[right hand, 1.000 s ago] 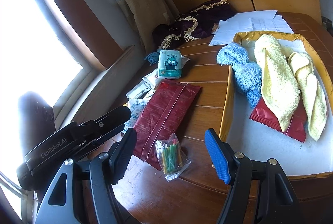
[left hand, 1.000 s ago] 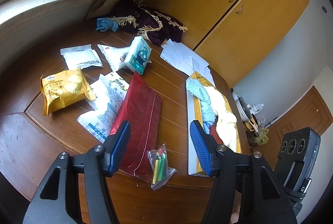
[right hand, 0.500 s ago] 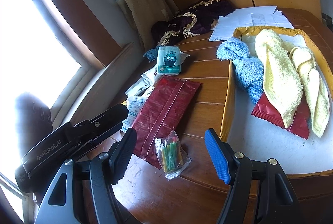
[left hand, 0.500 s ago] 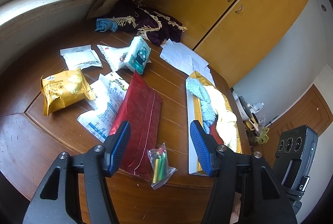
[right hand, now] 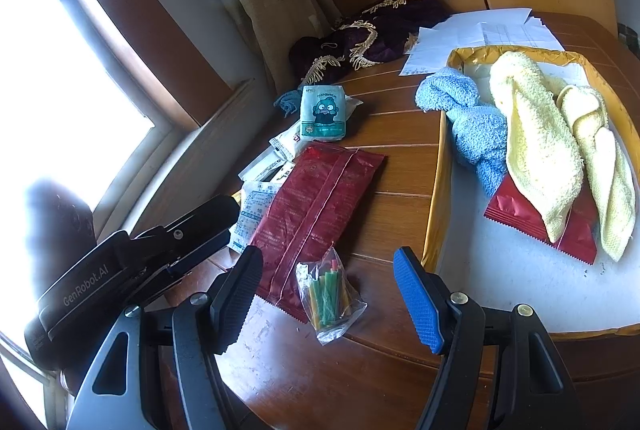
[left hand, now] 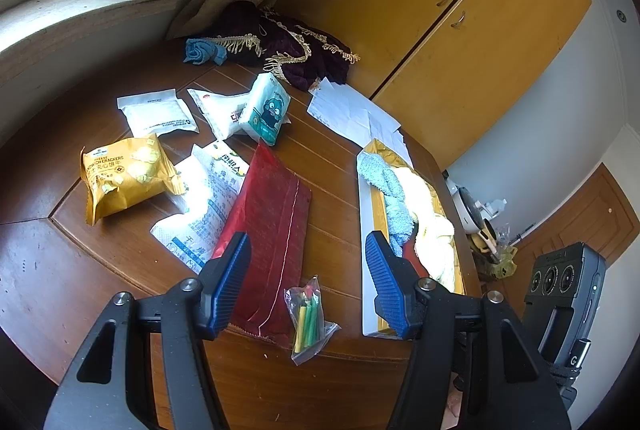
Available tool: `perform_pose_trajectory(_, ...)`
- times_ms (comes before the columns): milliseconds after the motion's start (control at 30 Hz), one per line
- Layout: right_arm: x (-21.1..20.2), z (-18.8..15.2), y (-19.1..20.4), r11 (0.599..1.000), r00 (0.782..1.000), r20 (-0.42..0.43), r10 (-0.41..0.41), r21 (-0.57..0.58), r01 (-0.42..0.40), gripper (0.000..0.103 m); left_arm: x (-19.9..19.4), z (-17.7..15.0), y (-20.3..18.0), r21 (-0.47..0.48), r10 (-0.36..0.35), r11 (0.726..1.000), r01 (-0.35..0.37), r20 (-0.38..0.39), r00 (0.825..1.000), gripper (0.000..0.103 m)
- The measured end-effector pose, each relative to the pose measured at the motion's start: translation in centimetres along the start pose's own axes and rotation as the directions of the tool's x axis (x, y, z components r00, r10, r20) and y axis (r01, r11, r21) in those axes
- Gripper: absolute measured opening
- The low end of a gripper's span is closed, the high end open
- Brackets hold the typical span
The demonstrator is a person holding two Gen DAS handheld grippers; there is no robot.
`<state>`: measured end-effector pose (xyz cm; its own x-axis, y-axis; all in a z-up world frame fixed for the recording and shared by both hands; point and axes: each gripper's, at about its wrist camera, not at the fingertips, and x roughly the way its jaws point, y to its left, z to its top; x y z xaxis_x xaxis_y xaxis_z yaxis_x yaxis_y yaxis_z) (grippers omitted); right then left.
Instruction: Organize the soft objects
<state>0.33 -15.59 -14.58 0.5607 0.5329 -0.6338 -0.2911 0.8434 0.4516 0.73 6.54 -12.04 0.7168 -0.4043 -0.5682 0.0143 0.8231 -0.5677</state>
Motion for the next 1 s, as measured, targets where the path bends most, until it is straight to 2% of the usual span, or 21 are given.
perform_pose_trajectory(1000, 0.31, -0.11, 0.01, 1.0, 1.0, -0.006, -0.002, -0.001, 0.002, 0.07, -0.01, 0.13, 0.14, -0.006, 0.0, 1.0, 0.0, -0.002, 1.0, 0.058)
